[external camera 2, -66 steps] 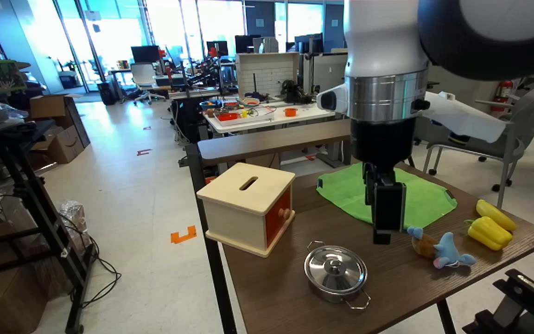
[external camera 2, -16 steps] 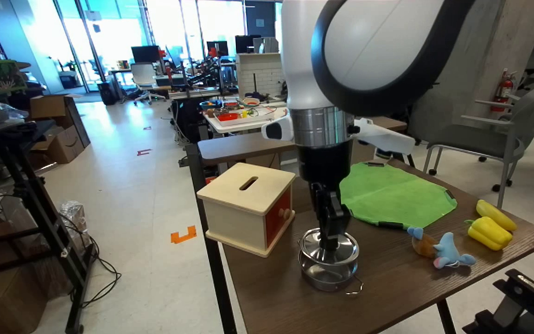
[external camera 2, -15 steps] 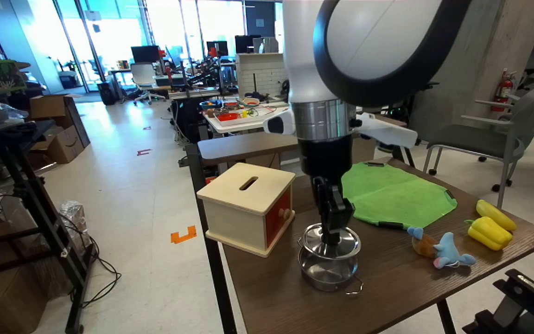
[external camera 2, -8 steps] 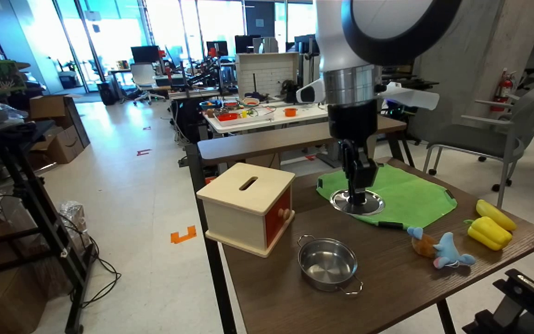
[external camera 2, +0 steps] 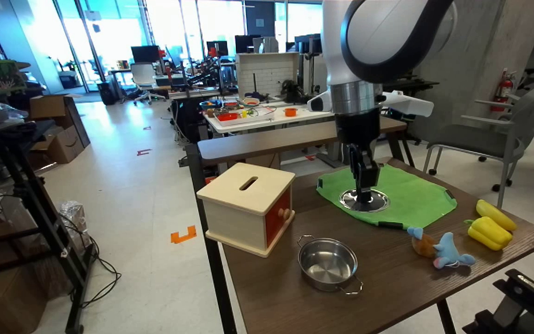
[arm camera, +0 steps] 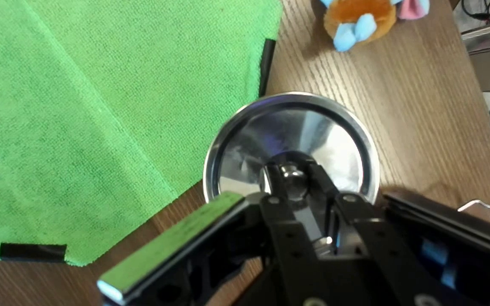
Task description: Put the lid of the pot on the table, then put the doll in the pot
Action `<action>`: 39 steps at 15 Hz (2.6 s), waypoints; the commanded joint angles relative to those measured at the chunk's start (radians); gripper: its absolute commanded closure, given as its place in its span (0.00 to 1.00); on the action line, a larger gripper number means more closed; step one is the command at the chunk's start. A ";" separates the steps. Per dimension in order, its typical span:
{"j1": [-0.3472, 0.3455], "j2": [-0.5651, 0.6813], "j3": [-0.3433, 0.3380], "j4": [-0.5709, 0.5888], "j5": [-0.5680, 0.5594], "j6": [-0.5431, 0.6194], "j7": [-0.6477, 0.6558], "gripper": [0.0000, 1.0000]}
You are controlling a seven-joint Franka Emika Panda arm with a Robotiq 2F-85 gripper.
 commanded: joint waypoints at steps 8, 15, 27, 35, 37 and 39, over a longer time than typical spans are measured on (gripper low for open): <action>0.049 0.192 -0.004 0.200 -0.007 -0.051 0.000 0.95; 0.054 0.212 -0.006 0.215 -0.010 -0.043 -0.003 0.52; 0.076 0.097 -0.005 0.079 -0.038 -0.095 0.007 0.00; 0.068 -0.071 0.004 -0.182 -0.052 -0.022 0.040 0.00; 0.055 -0.114 -0.004 -0.259 -0.042 0.057 0.102 0.00; 0.044 -0.147 -0.021 -0.330 -0.038 0.170 0.198 0.00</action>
